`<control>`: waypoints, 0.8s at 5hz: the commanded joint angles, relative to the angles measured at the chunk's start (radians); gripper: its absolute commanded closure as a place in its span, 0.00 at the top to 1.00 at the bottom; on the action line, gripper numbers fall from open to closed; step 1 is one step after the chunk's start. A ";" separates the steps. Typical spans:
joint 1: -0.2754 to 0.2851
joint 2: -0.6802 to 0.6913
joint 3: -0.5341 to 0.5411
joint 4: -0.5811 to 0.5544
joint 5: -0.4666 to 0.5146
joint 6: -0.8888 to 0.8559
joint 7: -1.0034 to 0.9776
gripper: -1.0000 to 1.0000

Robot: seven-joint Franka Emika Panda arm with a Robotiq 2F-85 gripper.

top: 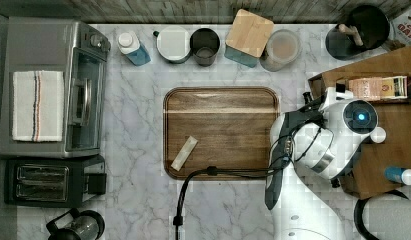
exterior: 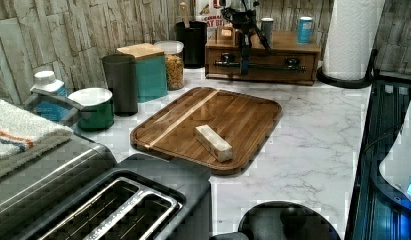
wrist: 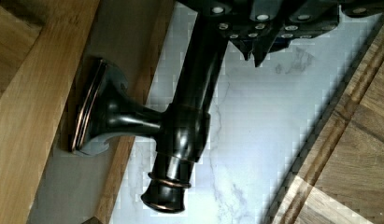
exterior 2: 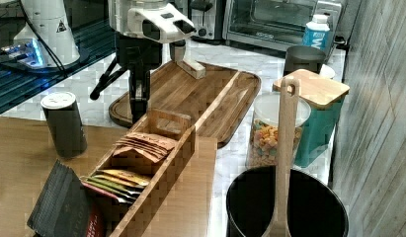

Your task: Close the drawer.

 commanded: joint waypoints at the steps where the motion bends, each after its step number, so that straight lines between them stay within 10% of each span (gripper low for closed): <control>1: -0.095 -0.080 -0.134 0.103 -0.024 0.054 0.038 0.00; 4: -0.088 -0.078 -0.142 0.103 -0.019 0.053 0.036 0.00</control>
